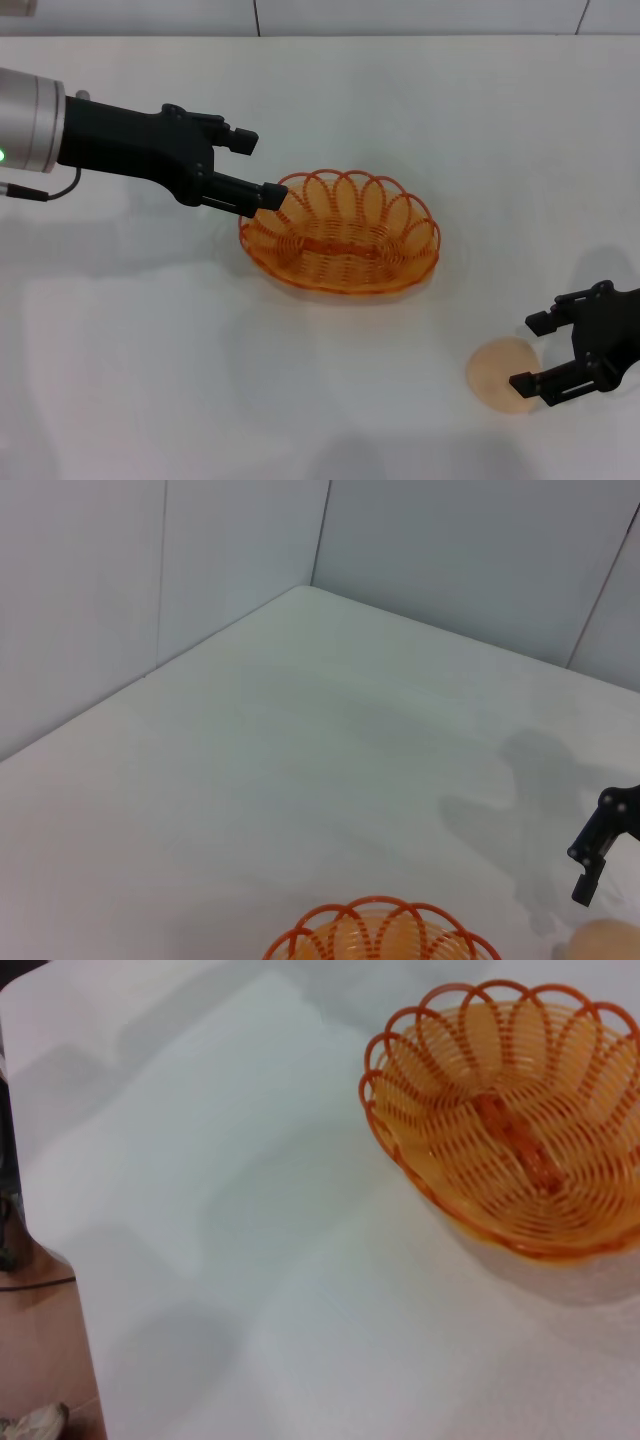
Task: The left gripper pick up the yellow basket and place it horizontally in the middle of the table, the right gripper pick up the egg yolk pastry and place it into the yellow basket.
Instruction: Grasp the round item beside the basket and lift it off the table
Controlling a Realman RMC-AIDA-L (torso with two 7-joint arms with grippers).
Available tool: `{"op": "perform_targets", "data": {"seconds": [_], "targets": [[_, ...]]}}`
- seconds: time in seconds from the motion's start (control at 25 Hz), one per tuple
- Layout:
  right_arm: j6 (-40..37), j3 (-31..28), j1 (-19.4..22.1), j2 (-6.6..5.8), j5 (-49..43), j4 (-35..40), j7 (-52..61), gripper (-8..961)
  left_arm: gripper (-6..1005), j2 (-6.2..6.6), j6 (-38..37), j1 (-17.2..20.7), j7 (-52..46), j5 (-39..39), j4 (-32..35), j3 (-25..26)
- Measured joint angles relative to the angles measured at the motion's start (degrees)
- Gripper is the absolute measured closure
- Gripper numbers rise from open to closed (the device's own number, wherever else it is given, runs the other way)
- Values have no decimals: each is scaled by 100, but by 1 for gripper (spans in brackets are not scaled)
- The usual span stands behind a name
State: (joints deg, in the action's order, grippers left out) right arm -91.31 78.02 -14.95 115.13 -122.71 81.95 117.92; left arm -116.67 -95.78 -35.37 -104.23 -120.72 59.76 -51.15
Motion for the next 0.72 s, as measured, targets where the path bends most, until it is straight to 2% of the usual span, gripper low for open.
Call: {"op": "perform_targets", "data": {"seconds": [0.64, 0.72], "targets": [[217, 296, 6, 0, -86, -75, 30, 165, 109, -14, -35, 10, -11, 27, 0, -1], [218, 301, 3, 0, -86, -75, 30, 248, 109, -14, -36, 13, -10, 30, 0, 0]]}}
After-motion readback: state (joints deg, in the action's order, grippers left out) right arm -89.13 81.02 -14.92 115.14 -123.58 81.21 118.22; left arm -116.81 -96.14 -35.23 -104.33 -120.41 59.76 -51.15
